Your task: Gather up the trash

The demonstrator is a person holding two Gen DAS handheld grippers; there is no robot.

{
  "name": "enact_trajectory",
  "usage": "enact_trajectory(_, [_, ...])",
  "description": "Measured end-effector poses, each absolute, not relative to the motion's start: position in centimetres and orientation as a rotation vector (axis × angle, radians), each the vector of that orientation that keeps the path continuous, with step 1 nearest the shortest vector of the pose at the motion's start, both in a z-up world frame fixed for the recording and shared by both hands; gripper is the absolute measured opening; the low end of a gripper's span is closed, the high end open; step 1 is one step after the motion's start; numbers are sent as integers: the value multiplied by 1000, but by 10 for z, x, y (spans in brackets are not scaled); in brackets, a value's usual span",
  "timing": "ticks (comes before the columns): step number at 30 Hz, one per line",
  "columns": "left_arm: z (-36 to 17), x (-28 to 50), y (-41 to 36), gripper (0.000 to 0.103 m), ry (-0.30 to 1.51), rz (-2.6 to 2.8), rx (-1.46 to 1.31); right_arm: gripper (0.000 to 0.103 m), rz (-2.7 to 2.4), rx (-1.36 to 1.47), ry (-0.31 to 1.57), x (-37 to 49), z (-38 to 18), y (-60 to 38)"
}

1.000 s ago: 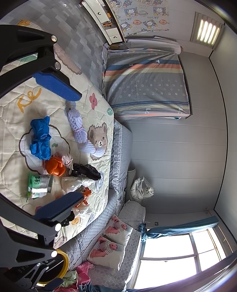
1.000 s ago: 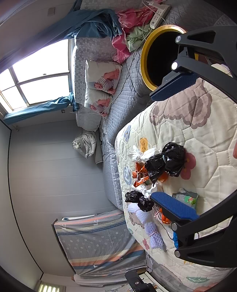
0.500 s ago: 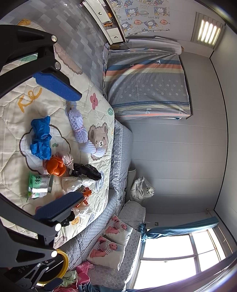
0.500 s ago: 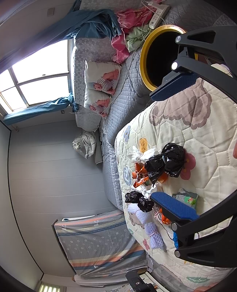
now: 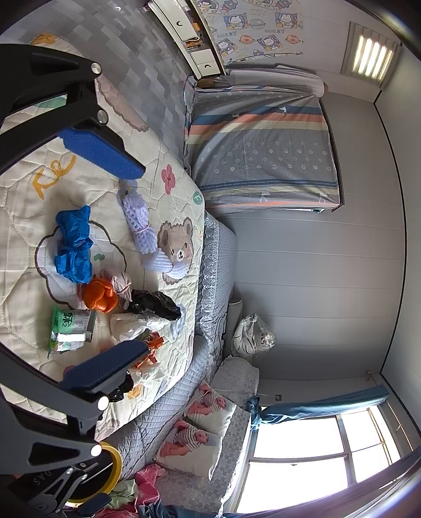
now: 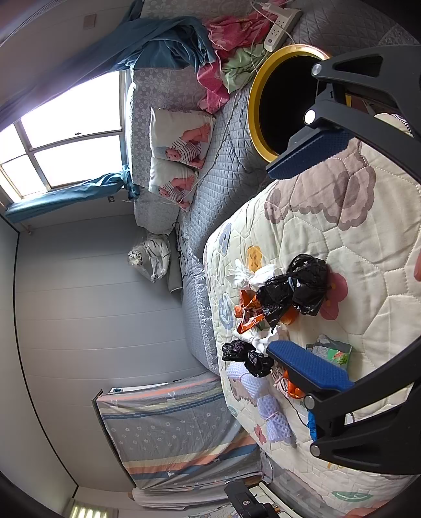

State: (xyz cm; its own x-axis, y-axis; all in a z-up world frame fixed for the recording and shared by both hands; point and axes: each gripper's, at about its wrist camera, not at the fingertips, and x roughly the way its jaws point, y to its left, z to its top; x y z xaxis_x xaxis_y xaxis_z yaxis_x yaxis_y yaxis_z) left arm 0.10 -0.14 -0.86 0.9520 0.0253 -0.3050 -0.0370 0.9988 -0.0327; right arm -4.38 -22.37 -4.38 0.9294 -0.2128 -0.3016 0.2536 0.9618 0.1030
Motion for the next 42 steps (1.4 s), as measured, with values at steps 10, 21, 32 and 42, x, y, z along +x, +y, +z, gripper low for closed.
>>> enact_trajectory(10, [-9,4,1,96,313,32,-42,95,-239,142,292,-44,-44,-224])
enact_trajectory(21, [-17,18,19,96,352,30,-61,95,-287,137,280,-41,-40,-234])
enact_trajectory(32, [-51,52,64,96,502,-221,-85,95,-88,137,450,8,-56,-254])
enact_trajectory(42, [-67,123,82,96,584,-273,-30,95,18,115,569,41,-80,-248])
